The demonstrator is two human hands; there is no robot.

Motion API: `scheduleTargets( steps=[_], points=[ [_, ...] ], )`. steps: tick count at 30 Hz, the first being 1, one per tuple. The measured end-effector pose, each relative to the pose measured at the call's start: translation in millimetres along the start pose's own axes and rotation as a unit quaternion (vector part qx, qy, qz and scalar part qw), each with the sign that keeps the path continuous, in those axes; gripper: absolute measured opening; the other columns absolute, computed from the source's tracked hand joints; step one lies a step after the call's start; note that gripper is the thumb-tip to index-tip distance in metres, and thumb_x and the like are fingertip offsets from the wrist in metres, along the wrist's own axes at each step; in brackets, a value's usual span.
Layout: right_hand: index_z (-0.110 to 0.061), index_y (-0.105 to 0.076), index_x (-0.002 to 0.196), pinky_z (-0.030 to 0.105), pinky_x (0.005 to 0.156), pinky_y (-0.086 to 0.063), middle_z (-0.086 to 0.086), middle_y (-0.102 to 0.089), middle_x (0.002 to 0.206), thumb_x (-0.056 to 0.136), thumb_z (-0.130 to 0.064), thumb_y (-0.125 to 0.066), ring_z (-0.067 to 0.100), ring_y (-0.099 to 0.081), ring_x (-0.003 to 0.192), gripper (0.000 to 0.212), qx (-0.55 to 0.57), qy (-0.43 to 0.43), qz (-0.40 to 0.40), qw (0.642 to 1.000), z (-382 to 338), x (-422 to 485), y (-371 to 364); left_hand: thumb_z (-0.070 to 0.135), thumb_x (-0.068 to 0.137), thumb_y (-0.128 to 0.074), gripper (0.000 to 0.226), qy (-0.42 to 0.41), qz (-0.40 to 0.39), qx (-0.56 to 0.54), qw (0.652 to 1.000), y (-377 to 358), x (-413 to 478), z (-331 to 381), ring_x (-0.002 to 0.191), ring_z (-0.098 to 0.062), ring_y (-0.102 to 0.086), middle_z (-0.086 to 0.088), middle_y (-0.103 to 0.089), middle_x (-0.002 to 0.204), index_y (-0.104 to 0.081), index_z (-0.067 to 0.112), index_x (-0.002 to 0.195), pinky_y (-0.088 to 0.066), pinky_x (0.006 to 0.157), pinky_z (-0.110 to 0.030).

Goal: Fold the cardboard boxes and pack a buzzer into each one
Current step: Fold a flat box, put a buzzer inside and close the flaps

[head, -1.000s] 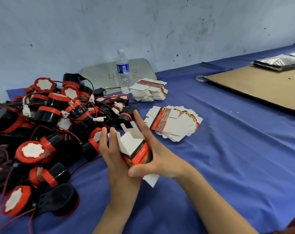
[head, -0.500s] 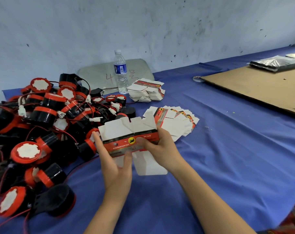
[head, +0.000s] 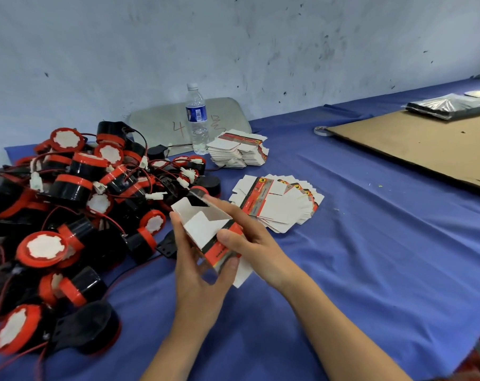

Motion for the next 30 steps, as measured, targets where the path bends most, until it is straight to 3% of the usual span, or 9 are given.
scheduleTargets(
  steps=[4,9,14,17,20,23,26,28,30],
  points=[
    [-0.023,-0.064,0.118,0.02,0.09,-0.046,-0.005,-0.06,0.13,0.086,-0.029,-0.063,0.009,-0.056,0.119,0.033,-0.013,0.026,0.017,0.999,-0.4,2.3,-1.5,0.039,0.066,-0.066,0.104,0.005,0.006,0.019,1.0,0.2,-2.1,-2.3,0.125,-0.023,-0.054,-0.008,-0.051,0.14,-0.017,0.011,0.153,-0.054,0.082,-0.019],
    [-0.027,-0.069,0.105,0.019,0.085,-0.048,0.001,-0.063,0.121,0.084,-0.029,-0.066,0.014,-0.059,0.115,0.021,-0.023,0.05,0.038,0.998,0.7,2.0,-2.2,0.04,0.061,-0.061,0.105,0.006,0.01,0.009,1.0,-1.5,-2.2,0.1,0.12,-0.021,-0.057,-0.009,-0.053,0.138,-0.018,0.014,0.154,-0.05,0.072,-0.011],
    [-0.037,-0.065,0.086,0.016,0.076,-0.046,-0.003,-0.063,0.102,0.081,-0.04,-0.065,0.006,-0.059,0.092,0.007,-0.056,0.03,0.049,0.997,-0.6,0.5,-3.7,0.033,0.062,-0.059,0.103,0.006,-0.005,-0.027,1.0,-2.2,-2.3,3.3,0.118,-0.013,-0.058,-0.004,-0.054,0.138,-0.015,0.026,0.154,-0.051,0.072,-0.011],
    [-0.036,-0.064,0.083,0.017,0.077,-0.045,-0.001,-0.062,0.099,0.08,-0.042,-0.064,0.007,-0.058,0.09,0.006,-0.064,0.029,0.053,0.996,0.2,0.3,-4.4,0.04,0.061,-0.058,0.103,0.005,-0.008,-0.025,1.0,-2.1,-1.2,4.9,0.116,-0.011,-0.059,-0.005,-0.053,0.139,-0.016,0.025,0.154,-0.051,0.071,-0.01],
    [-0.036,-0.062,0.072,0.014,0.075,-0.042,-0.006,-0.06,0.093,0.079,-0.042,-0.06,0.004,-0.057,0.085,0.01,-0.053,0.038,0.067,0.996,-0.8,0.4,-4.3,0.038,0.065,-0.06,0.098,-0.012,-0.02,-0.031,0.999,-1.5,-1.3,6.7,0.126,-0.01,-0.051,0.0,-0.043,0.149,-0.017,0.033,0.152,-0.05,0.076,-0.011],
    [-0.011,-0.056,0.066,0.017,0.083,-0.043,-0.001,-0.061,0.108,0.078,-0.035,-0.059,0.008,-0.057,0.1,0.027,-0.04,0.047,0.079,0.995,1.6,-0.6,-0.3,0.034,0.069,-0.064,0.09,-0.045,-0.034,-0.012,0.998,0.3,-2.7,8.3,0.131,-0.012,-0.047,0.001,-0.039,0.151,-0.021,0.046,0.147,-0.05,0.081,-0.013],
    [-0.01,-0.06,0.08,0.025,0.091,-0.043,-0.001,-0.054,0.128,0.077,-0.017,-0.054,0.011,-0.053,0.115,0.01,-0.038,0.044,0.066,0.996,2.7,-2.6,1.0,0.035,0.069,-0.065,0.089,-0.069,-0.036,0.028,0.997,2.7,-3.5,9.1,0.13,-0.015,-0.049,-0.002,-0.042,0.148,-0.021,0.054,0.143,-0.052,0.091,-0.023],
    [-0.015,-0.06,0.11,0.028,0.091,-0.046,-0.006,-0.054,0.132,0.075,-0.005,-0.045,0.013,-0.054,0.115,0.04,-0.05,0.048,0.055,0.996,-0.9,-3.5,0.5,0.037,0.069,-0.065,0.09,-0.082,-0.037,0.057,0.994,2.7,-3.9,8.7,0.13,-0.019,-0.049,-0.004,-0.043,0.148,-0.018,0.055,0.143,-0.051,0.098,-0.04],
    [-0.024,-0.053,0.128,0.022,0.088,-0.047,-0.007,-0.057,0.129,0.073,-0.001,-0.042,0.01,-0.055,0.112,0.061,-0.048,0.046,0.037,0.997,-3.8,-3.8,0.8,0.039,0.069,-0.066,0.092,-0.087,-0.033,0.071,0.993,2.2,-3.8,9.1,0.131,-0.02,-0.048,-0.005,-0.041,0.149,-0.015,0.057,0.143,-0.049,0.1,-0.046]
  ],
)
Point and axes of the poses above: each hand's wrist, its own x-axis towards the middle knuckle, its own y-axis out of the back of the hand, z = x × y, the point moved 1 cm from there along x, towards the middle knuckle
